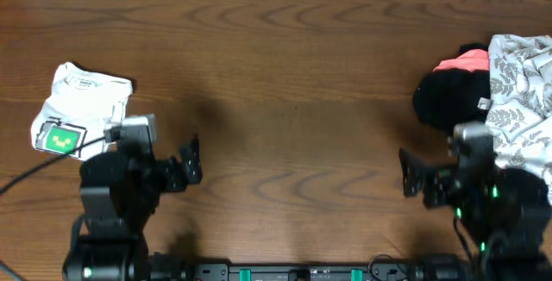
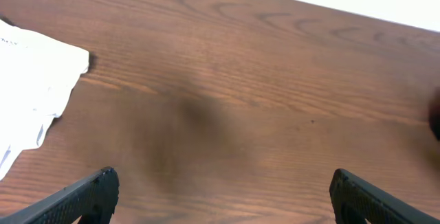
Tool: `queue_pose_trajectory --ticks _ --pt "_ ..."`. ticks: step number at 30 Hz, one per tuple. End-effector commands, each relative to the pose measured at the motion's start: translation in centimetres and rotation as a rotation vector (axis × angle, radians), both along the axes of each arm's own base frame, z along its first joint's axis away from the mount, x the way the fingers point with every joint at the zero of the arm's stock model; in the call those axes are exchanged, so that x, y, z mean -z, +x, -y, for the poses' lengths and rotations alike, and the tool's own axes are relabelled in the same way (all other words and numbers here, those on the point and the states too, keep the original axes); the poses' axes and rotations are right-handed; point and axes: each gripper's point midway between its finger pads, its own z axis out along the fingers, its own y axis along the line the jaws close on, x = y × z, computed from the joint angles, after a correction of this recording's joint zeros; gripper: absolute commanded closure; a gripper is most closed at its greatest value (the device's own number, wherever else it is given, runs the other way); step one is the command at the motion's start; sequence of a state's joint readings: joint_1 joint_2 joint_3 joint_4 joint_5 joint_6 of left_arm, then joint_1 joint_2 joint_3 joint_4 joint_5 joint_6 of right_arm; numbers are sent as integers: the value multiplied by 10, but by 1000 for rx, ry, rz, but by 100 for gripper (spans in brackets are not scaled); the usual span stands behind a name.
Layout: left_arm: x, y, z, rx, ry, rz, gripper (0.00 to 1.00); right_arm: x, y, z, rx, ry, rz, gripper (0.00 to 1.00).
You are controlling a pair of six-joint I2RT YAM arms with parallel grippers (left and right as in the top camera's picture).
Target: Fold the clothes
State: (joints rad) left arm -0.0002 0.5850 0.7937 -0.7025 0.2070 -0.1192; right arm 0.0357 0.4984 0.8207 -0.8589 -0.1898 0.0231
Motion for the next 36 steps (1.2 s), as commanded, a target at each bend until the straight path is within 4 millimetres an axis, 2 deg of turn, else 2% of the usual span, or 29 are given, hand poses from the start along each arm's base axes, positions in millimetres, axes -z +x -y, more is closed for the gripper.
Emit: queue_pose_trajectory --ticks 1,11,17,21,25,28,30,36 --pt "-2 -7 3 5 -23 16 2 7 -17 1 12 13 -5 1" --pt "-1 -9 3 5 -23 8 2 47 -55 3 13 6 -199 1" --pt "-1 -9 3 5 -23 8 2 49 -57 2 13 6 -210 1" --pt "-1 -9 3 5 -23 8 2 39 -59 3 10 4 -129 1" --pt "-1 -9 3 5 -23 8 2 25 -59 3 -19 -38 41 1" --pt "-1 -9 3 5 -23 8 2 28 -61 3 -35 -78 158 1" --pt "-1 -9 3 5 -23 8 2 31 -58 3 -32 -77 209 1" --pt "-1 -9 3 5 -23 8 2 28 -14 1 -30 -72 372 1"
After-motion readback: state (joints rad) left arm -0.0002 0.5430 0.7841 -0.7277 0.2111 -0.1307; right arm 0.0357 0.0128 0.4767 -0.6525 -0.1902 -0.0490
